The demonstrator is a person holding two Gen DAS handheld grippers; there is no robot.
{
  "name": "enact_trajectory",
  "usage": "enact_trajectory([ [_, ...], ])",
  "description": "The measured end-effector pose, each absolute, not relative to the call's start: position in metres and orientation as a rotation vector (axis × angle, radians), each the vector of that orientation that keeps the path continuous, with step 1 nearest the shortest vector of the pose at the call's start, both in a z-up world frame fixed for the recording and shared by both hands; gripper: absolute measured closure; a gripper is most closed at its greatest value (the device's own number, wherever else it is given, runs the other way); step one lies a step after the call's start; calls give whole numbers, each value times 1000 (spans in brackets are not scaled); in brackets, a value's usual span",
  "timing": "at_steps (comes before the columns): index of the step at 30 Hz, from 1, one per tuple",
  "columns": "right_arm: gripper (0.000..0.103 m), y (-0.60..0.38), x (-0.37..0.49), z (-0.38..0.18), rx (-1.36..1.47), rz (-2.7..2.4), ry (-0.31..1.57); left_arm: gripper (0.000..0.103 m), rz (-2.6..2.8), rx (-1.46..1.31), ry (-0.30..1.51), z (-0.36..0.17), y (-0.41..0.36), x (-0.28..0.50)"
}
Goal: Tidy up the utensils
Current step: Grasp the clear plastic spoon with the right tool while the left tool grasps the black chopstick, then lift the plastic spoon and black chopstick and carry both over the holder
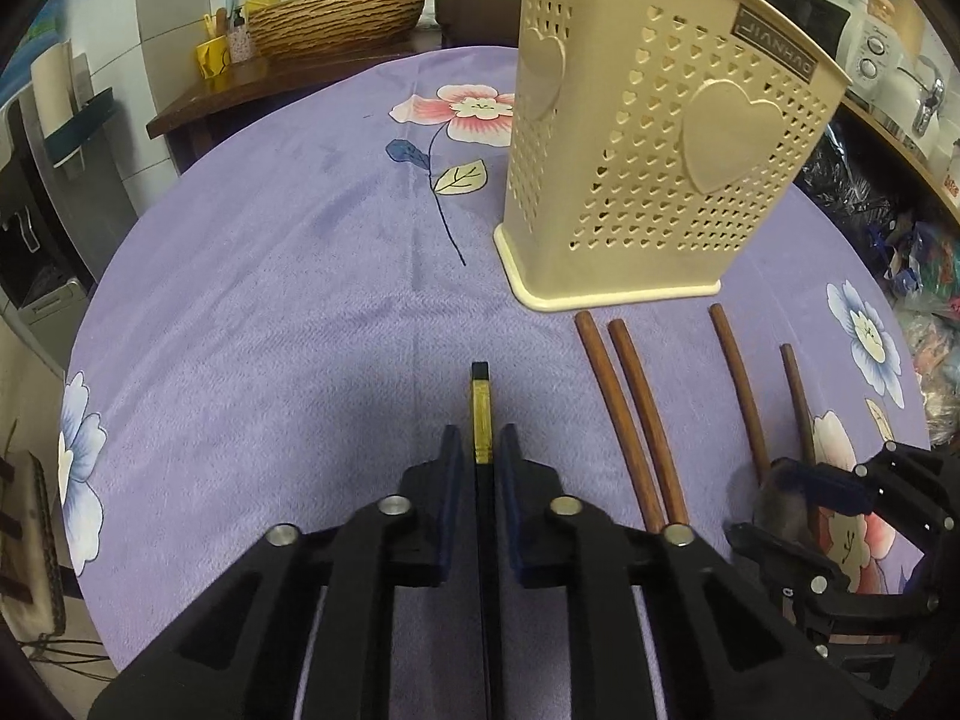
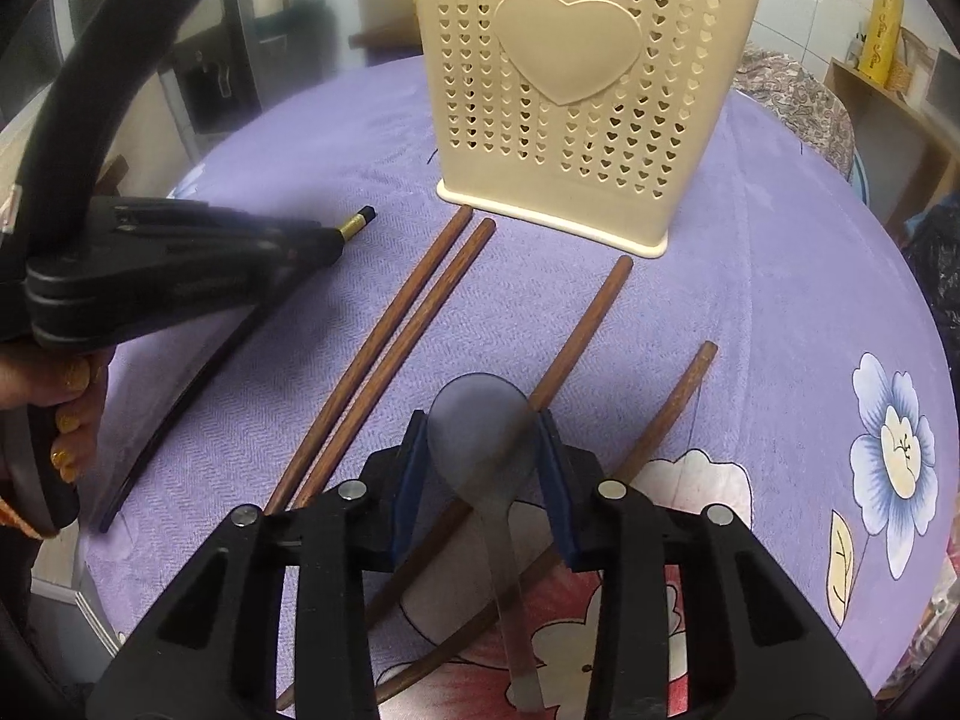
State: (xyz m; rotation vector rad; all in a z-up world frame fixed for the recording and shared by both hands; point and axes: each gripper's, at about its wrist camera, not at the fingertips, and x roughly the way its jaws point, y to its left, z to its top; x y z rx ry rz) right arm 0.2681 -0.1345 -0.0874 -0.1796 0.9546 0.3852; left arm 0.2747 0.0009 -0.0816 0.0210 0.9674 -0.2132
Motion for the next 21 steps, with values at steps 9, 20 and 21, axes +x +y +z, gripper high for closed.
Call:
enact_trajectory([
  [9,67,-142,264,-80,-118,411,932,95,-212,-9,959,-82,2,277],
  [20,67,-168,243,-36,-9,436,821,95,-258,-94,821,-30,18,250],
  [21,67,-173,241,-29,8,439,805,95,-270,-100,788,-17,21,242],
])
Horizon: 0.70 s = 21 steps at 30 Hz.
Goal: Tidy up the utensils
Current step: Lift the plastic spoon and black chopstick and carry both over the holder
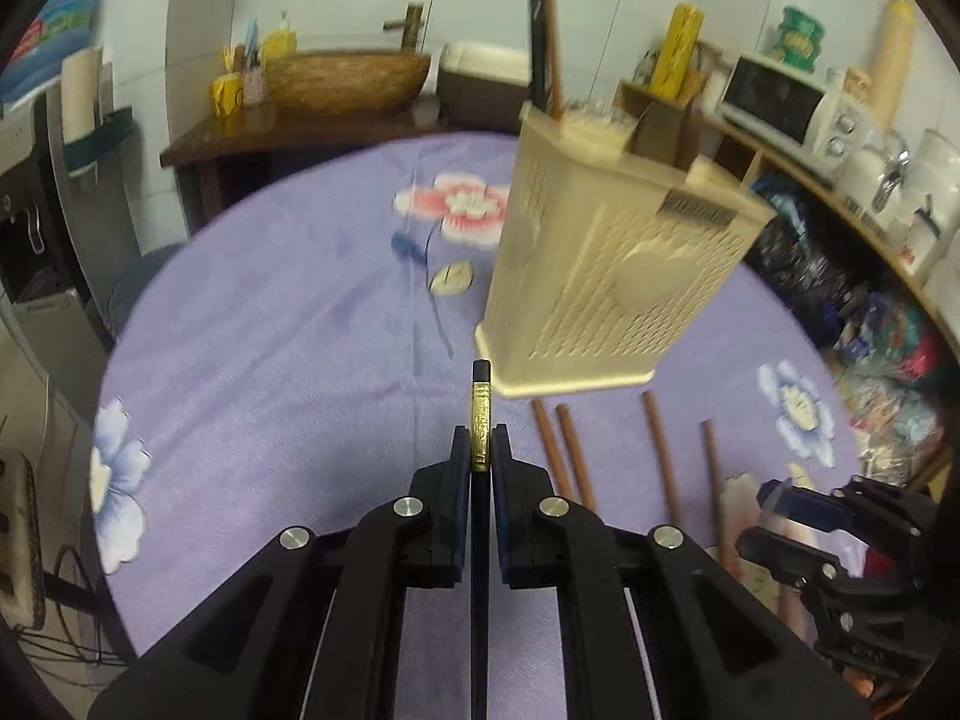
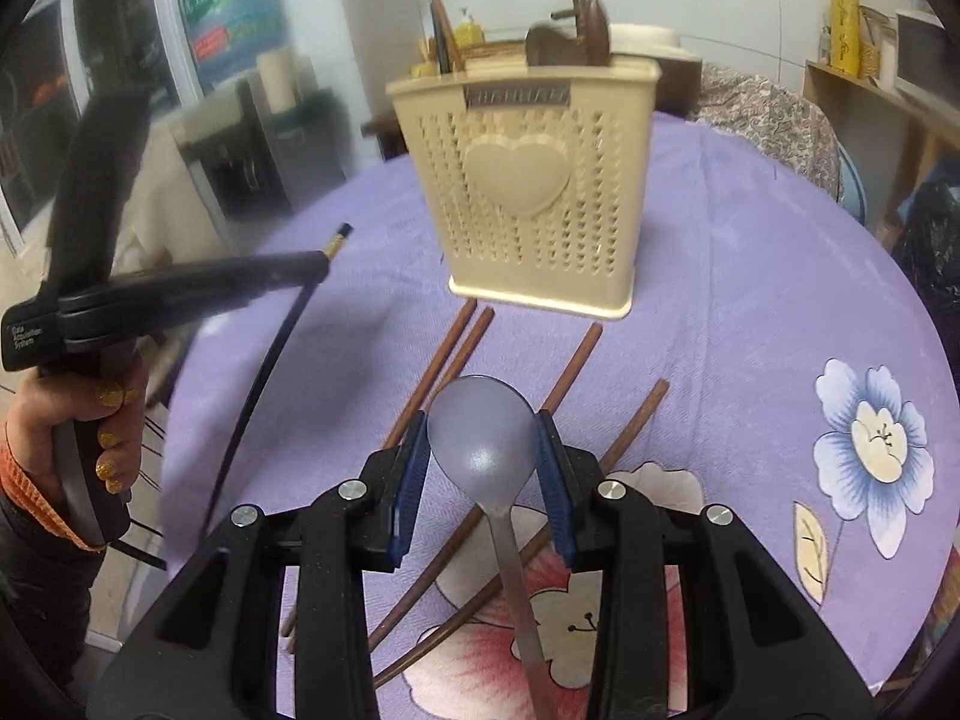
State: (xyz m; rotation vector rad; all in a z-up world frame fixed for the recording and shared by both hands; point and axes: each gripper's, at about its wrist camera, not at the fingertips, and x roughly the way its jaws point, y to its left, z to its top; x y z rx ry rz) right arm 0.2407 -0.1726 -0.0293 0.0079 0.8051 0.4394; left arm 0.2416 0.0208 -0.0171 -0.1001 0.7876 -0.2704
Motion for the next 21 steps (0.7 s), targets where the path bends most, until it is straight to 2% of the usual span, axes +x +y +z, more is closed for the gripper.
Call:
enact_trajectory([
  [8,68,-209,219,23,139,481,685,95,-332,-77,573,59,27,186],
  [10,83,-217,215,32,167,486,652,95,-334,-77,553,66,27,182],
  [12,84,-222,215,36,200,496,630,95,-335,-83,549,67,25,183],
  [18,98,-219,223,23,191,477,664,95,-328,-88,546,65,23,186],
  [21,99,-218,224,18,187,469,671,95,-330,-77,543,67,23,184],
])
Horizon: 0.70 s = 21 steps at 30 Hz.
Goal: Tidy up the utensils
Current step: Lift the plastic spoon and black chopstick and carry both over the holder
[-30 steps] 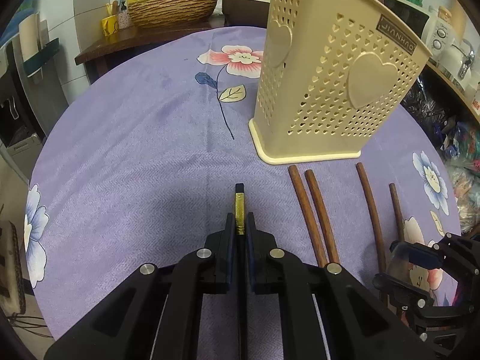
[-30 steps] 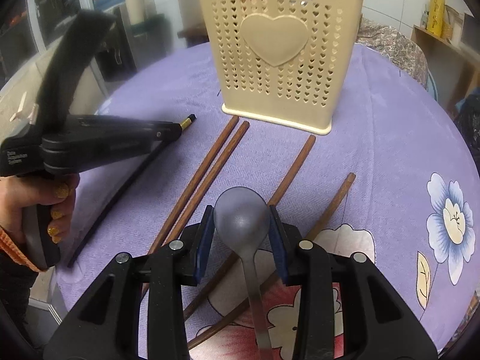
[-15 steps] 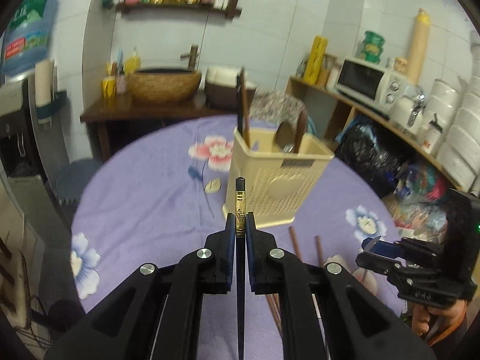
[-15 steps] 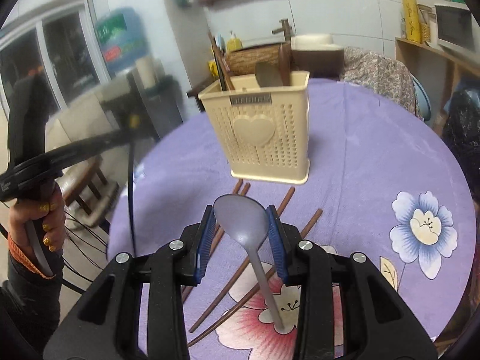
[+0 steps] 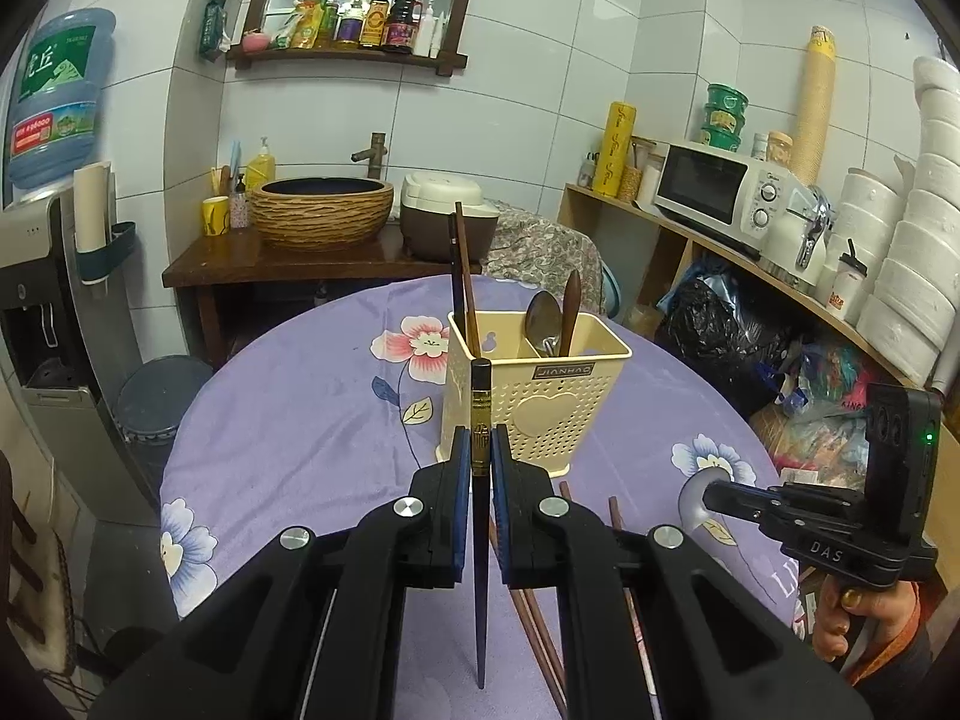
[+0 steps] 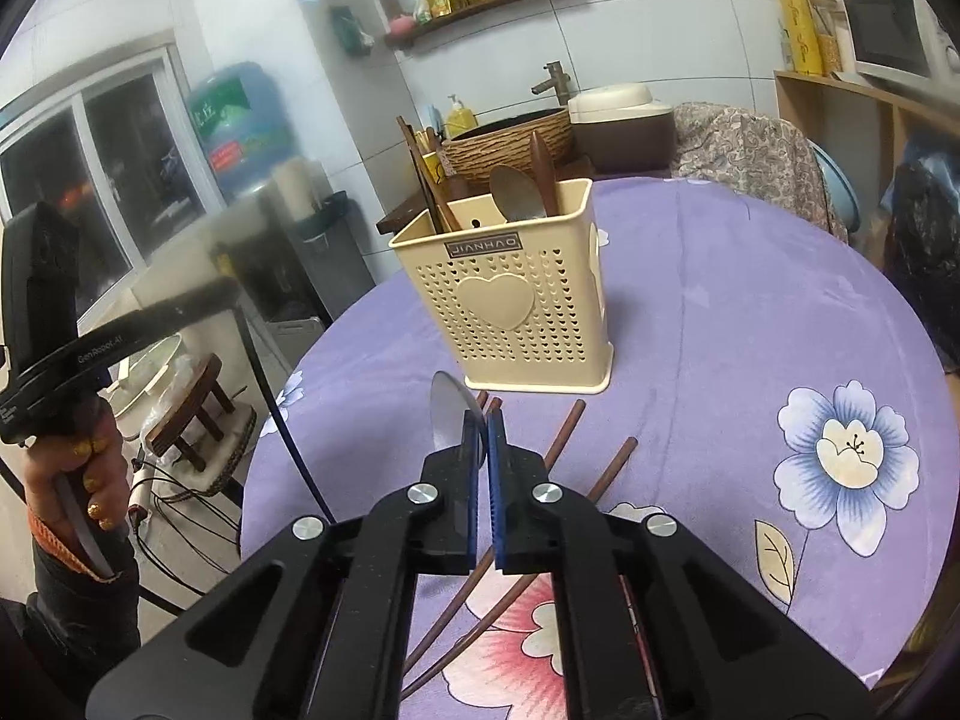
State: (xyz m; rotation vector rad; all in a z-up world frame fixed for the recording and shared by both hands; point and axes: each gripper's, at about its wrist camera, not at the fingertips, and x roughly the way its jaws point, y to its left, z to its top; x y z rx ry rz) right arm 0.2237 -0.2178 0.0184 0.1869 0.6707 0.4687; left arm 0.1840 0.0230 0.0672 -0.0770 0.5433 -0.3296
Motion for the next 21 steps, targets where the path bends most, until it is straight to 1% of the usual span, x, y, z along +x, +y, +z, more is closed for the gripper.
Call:
enact_trajectory([
  [8,99,-213,220,22,117,442,642,95,-321,-77,532,68,28,182],
  [14,99,-213,221,29,108,428,616,95,-320,-85,502,80,31,181],
  [18,99,-212,226,50,75,411,565,95,-328,-88,456,107,33,185],
  [21,99,-211,233,77,31,384,501,95,-346,-99,407,136,35,189],
])
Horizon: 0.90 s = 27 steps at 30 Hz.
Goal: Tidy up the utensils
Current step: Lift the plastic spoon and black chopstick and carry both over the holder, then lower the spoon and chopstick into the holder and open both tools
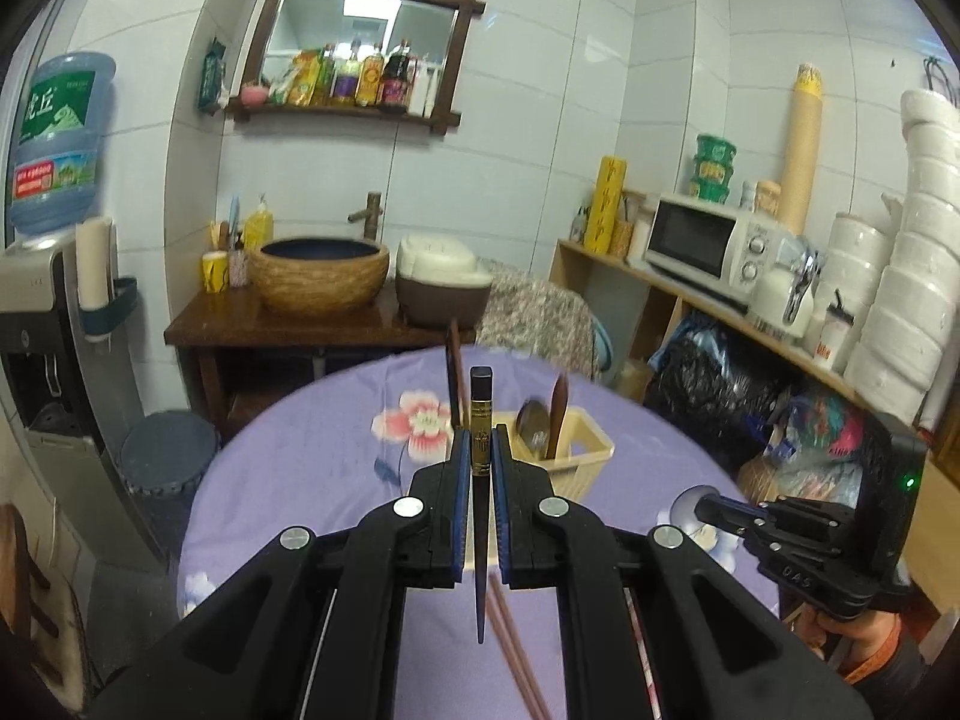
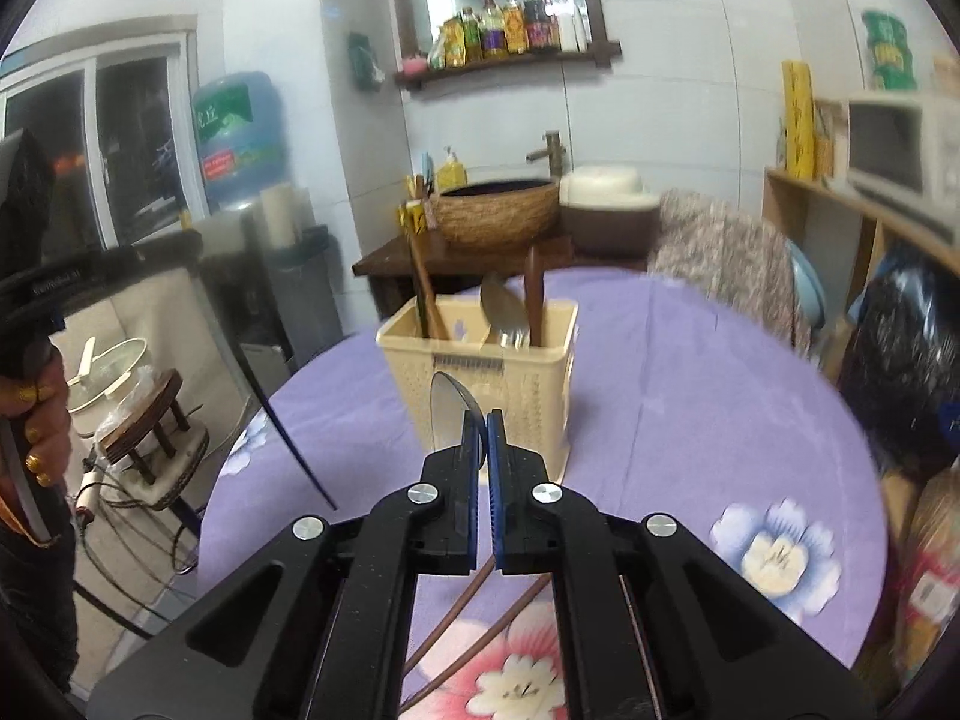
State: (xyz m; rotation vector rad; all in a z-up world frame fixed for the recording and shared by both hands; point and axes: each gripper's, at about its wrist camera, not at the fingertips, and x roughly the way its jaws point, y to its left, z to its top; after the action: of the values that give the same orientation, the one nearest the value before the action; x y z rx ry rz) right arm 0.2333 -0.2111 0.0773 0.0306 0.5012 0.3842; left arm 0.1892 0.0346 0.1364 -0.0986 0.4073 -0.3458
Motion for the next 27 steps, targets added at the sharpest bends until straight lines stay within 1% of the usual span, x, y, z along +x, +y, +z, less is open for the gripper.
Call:
enact_trajectory([
  [6,99,-215,260,157,-5,308,334,95,-342,-134,296,207,33,211],
  [8,99,-216,271,178,-10,273,283,95,-325,-154,264,223,28,226],
  [11,99,-212,290,192,-36,225,246,95,-305,-174,242,230,21,244],
  [13,99,-207,303,190,-51,203,246,95,-294,-183,240,225,13,258],
  [16,99,-197,322,167,-109,164,255,95,-274,-173,252,205,3,275],
  [23,99,-191,346,98,-137,172,380,95,-250,-136,389,127,-9,300],
  [27,99,-192,353,70,-122,191,453,95,-255,-130,452,99,-7,305],
])
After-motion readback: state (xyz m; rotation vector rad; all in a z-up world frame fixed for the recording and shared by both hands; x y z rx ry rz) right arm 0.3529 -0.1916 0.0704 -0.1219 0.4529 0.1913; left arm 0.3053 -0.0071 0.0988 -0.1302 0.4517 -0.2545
